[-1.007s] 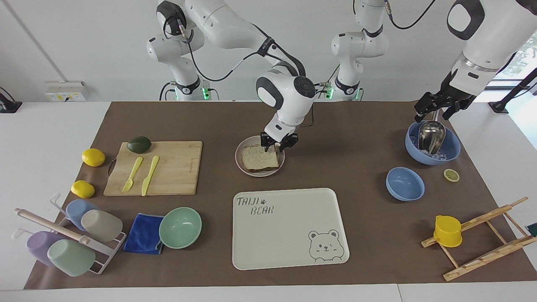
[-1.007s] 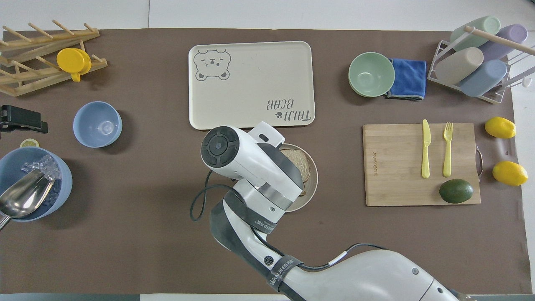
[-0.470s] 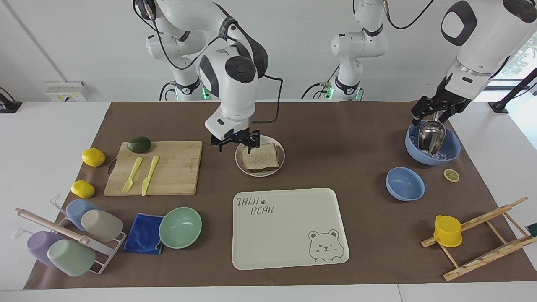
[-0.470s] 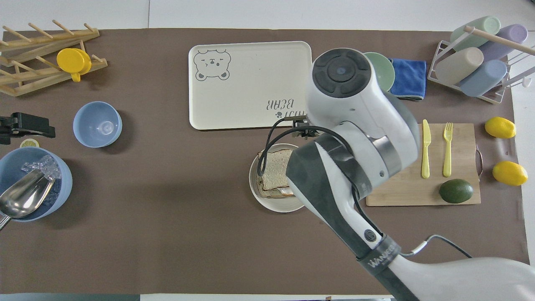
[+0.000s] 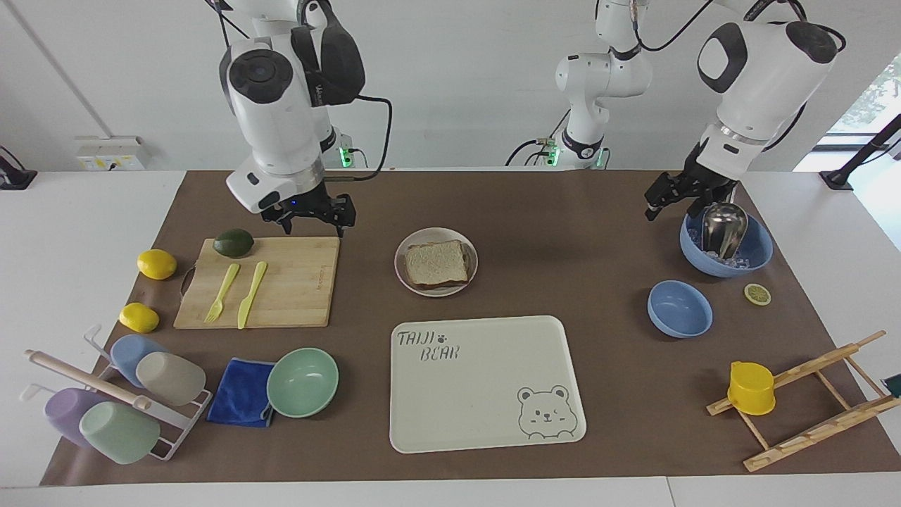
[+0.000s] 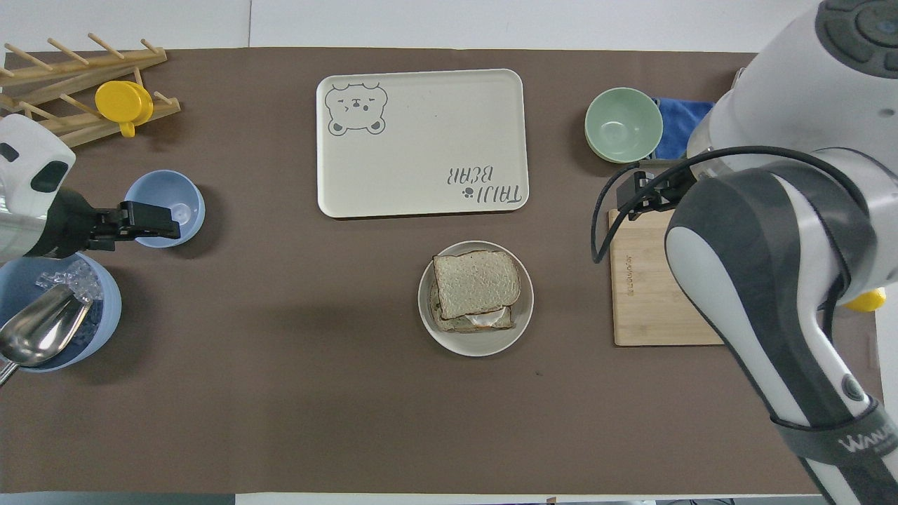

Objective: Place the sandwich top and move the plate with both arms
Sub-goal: 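Withdraw the right gripper while the left gripper reaches toward the plate, then grasp the plate rim nearest the robot with the left gripper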

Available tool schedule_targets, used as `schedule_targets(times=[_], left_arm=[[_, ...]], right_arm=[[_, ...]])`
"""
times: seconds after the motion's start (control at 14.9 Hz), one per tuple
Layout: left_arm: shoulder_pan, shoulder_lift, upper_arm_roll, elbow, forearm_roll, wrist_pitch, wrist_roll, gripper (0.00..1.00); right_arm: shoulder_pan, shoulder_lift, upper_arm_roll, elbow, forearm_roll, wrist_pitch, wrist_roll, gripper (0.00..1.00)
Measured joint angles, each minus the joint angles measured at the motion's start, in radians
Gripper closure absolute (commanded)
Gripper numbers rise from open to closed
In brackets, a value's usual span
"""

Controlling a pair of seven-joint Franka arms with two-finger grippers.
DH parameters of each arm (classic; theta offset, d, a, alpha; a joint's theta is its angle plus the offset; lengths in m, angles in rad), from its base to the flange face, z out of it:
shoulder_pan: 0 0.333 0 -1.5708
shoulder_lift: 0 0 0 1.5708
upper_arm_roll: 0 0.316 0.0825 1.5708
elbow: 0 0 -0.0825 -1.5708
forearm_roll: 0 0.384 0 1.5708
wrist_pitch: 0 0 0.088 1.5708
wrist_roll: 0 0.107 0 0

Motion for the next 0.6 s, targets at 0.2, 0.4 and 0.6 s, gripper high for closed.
schedule_targets(times=[0.2, 0.4, 0.6], left_arm=[[-0.103, 0.0, -0.003, -0.085, -0.019, 0.112, -0.113, 0.0], [-0.218, 0.002, -0.007, -0.18, -0.037, 0.255, -0.224, 0.0], [-0.301, 0.029, -0.008, -0.244, -0.103, 0.371, -0.275, 0.0]], right_arm=[[-0.014, -0.07, -0.022, -0.001, 0.001, -0.089, -0.066, 0.0], [0.018, -0.11, -0.112, -0.005, 0.003, -0.119, -0.138, 0.0], [0.068, -0.112, -0.204, -0.006, 0.03, -0.119, -0.163, 0.0]])
